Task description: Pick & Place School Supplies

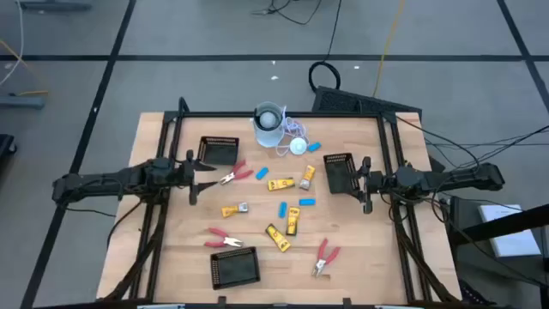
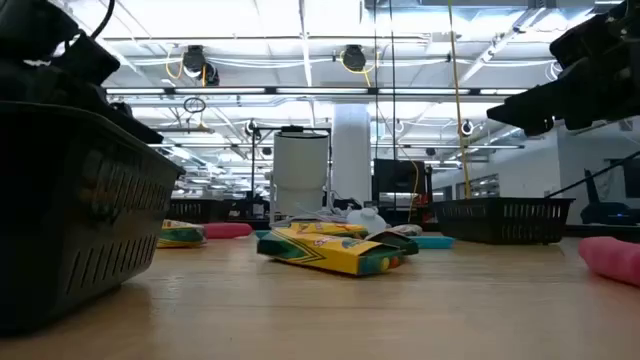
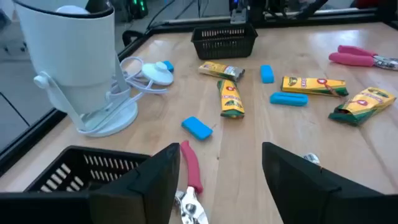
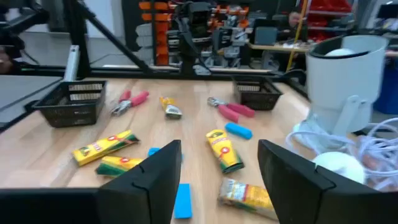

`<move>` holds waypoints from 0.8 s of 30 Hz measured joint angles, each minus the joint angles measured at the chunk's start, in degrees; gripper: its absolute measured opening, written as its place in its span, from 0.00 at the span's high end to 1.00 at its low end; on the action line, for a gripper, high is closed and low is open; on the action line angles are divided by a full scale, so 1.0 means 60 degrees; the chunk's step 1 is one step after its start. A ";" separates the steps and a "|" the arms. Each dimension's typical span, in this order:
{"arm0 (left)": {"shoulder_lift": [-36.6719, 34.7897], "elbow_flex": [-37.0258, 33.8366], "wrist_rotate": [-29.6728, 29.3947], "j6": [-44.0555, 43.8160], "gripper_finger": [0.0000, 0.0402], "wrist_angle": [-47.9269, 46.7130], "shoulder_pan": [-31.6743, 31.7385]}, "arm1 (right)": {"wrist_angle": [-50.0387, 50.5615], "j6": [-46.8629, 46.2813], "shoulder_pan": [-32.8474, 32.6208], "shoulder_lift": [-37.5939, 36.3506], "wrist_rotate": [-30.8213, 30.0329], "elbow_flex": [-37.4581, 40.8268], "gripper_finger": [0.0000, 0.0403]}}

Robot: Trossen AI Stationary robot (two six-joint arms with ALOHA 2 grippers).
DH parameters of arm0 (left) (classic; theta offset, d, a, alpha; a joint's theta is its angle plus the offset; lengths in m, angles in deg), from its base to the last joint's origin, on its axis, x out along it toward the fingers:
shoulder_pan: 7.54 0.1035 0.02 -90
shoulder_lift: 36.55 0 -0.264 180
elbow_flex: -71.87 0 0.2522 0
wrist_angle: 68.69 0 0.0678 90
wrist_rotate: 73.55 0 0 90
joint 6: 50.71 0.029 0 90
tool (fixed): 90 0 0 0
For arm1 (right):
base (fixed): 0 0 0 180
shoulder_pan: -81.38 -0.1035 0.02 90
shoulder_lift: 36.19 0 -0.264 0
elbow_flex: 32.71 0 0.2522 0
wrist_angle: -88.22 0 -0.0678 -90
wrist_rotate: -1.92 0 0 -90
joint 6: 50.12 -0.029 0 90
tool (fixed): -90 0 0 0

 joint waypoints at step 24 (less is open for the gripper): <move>-0.1927 -0.0296 0.0680 -0.0665 0.43 0.0627 -0.0029 | 0.0239 0.0300 -0.0007 -0.0855 -0.0013 0.0004 0.50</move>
